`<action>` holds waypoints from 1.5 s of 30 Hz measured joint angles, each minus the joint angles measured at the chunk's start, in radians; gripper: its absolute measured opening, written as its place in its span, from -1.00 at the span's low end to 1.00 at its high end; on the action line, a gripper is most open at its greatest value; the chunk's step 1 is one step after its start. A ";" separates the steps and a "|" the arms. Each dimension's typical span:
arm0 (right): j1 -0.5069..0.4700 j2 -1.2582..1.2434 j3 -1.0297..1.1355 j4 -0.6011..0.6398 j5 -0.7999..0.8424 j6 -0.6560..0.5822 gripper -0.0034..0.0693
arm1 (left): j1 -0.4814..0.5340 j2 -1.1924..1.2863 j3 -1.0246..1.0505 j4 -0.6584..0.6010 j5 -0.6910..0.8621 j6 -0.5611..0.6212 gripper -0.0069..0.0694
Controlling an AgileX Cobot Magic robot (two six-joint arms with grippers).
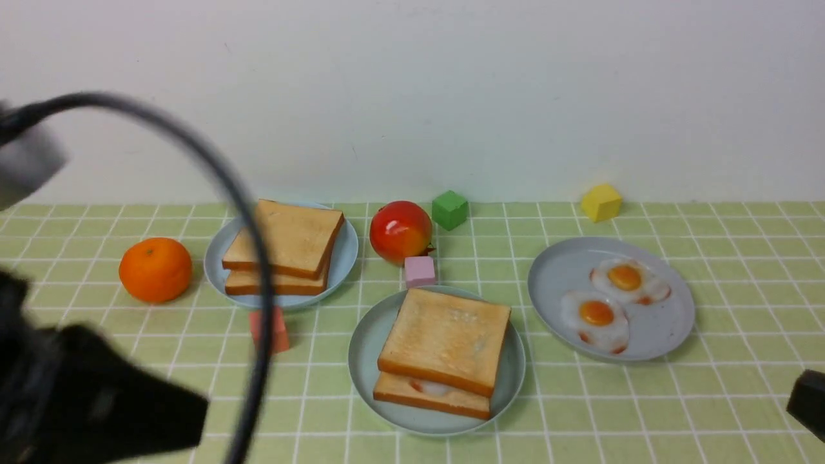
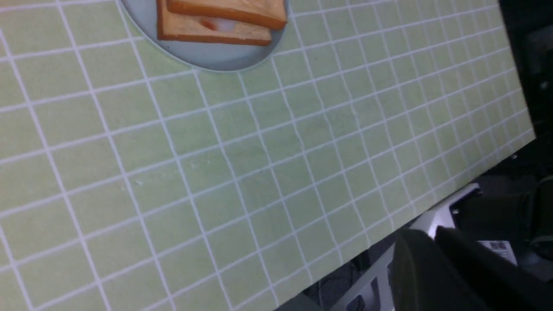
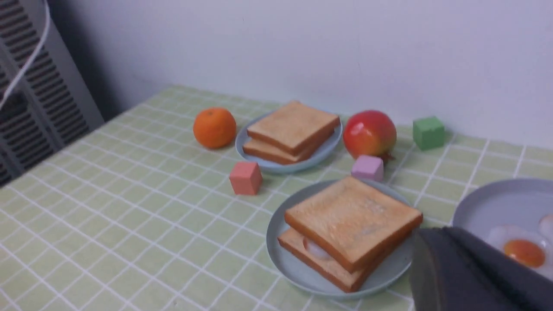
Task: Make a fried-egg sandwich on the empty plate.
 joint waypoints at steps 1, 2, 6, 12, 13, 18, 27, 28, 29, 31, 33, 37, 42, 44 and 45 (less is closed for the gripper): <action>0.000 -0.029 0.022 -0.004 -0.011 0.000 -0.92 | 0.000 -0.090 0.051 0.003 -0.010 -0.031 -0.85; 0.000 -0.033 0.025 -0.004 -0.011 0.000 -0.92 | 0.000 -0.105 0.059 0.005 -0.010 -0.037 -0.85; 0.000 -0.084 0.079 -0.011 -0.020 0.000 -0.91 | 0.000 -0.334 0.206 0.101 -0.052 -0.178 -0.85; 0.000 -0.086 0.114 -0.011 -0.014 0.001 -0.91 | 0.000 -0.505 0.289 0.289 -0.124 -0.280 -0.85; 0.000 -0.086 0.122 -0.011 -0.014 0.001 -0.91 | 0.000 -0.528 0.290 0.315 -0.140 -0.285 -0.85; 0.000 -0.086 0.145 -0.011 -0.011 0.001 -0.91 | 0.000 -0.552 0.291 0.354 -0.146 -0.288 -0.85; 0.000 -0.086 0.162 -0.011 0.005 0.001 -0.89 | 0.000 -0.552 0.310 0.428 -0.190 -0.236 -0.85; 0.000 -0.086 0.162 -0.011 0.006 0.001 -0.89 | 0.000 -0.553 0.342 0.513 -0.255 -0.197 -0.85; 0.000 -0.086 0.162 -0.011 0.006 0.001 -0.89 | 0.001 -0.560 0.374 0.563 -0.293 -0.185 -0.85; 0.000 -0.086 0.162 -0.011 0.009 0.001 -0.89 | 0.015 -0.589 0.460 0.630 -0.396 -0.180 -0.85; 0.000 -0.086 0.162 -0.012 0.009 0.001 -0.88 | 0.049 -0.640 0.554 0.671 -0.501 -0.187 -0.85; 0.000 -0.086 0.162 -0.014 0.012 0.001 -0.87 | 0.132 -0.737 0.737 0.712 -0.621 -0.195 -0.85; 0.000 -0.086 0.162 -0.014 0.014 0.001 -0.87 | 0.208 -0.759 0.911 0.717 -0.642 -0.197 -0.85; 0.000 -0.086 0.162 -0.014 0.016 0.001 -0.87 | 0.215 -0.759 0.944 0.718 -0.658 -0.199 -0.85; 0.000 -0.086 0.162 -0.014 0.017 0.001 -0.87 | 0.215 -0.759 0.949 0.717 -0.672 -0.199 -0.85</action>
